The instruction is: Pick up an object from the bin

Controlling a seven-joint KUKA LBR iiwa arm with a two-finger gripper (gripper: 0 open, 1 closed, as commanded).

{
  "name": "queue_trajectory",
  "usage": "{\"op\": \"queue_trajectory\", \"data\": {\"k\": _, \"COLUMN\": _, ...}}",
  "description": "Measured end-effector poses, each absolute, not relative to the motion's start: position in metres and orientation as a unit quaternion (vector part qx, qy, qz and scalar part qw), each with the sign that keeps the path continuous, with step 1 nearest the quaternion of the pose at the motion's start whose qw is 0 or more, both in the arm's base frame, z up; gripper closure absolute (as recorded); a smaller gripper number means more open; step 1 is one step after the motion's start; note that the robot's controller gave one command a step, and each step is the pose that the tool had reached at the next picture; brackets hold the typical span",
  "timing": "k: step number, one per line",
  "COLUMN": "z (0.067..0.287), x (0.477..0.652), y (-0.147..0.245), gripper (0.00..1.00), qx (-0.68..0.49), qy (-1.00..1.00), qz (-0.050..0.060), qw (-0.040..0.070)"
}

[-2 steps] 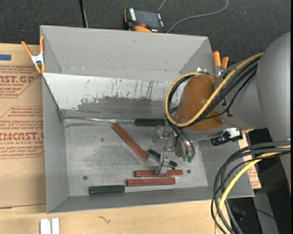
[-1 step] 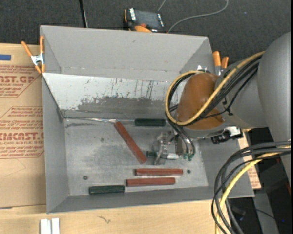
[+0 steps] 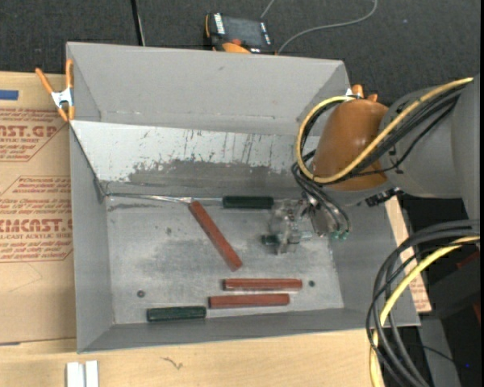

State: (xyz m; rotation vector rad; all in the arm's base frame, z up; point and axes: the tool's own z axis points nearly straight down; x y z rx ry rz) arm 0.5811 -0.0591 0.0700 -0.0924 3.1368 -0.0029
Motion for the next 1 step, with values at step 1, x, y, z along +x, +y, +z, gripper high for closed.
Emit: {"op": "queue_trajectory", "data": {"k": 1, "z": 0.2043, "x": 0.5940, "y": -0.0764, "gripper": 1.00, "qx": -0.115, "qy": 0.993, "qz": -0.001, "qw": 0.005}}
